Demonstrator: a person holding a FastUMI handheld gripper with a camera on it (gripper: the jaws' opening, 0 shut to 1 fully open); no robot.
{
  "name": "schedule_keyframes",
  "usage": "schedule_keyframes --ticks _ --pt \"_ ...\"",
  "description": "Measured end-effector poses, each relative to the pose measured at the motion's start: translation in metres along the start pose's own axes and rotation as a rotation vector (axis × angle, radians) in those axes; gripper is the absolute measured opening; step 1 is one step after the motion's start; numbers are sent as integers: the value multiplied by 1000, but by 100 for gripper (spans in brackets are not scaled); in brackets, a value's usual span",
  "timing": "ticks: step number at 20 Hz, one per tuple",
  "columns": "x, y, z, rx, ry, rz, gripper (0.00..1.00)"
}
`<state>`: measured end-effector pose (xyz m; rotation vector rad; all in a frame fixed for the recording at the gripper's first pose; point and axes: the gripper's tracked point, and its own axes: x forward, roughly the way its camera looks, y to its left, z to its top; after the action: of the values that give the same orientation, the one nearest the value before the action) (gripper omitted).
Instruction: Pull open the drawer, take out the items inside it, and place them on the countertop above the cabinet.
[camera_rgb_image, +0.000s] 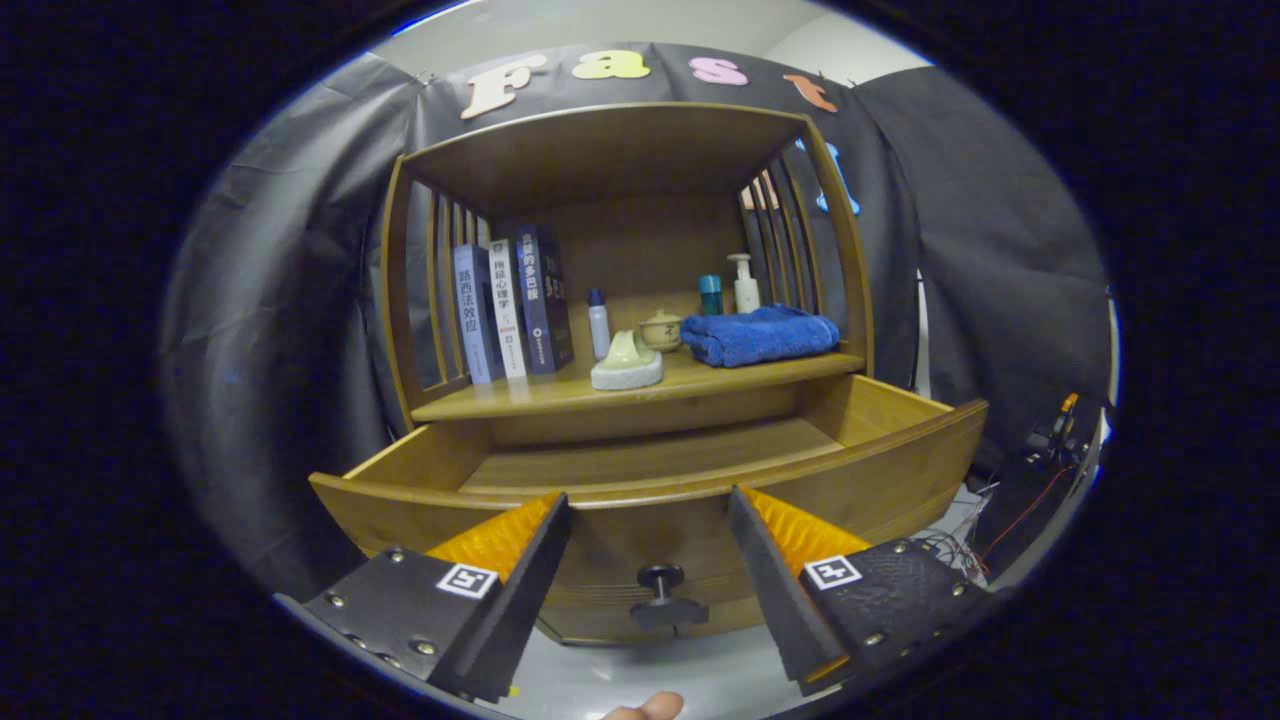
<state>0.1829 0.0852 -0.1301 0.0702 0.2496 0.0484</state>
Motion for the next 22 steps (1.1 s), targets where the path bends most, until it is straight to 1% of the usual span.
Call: schedule_keyframes --ticks 3,4,9,13,22 --pt "5 1 5 11 -21 6 96" --pt "7 2 0 3 -8 10 96" --pt "27 6 4 2 4 18 96" --pt "47 7 8 -18 30 12 95" --pt "101 11 15 0 87 13 95"
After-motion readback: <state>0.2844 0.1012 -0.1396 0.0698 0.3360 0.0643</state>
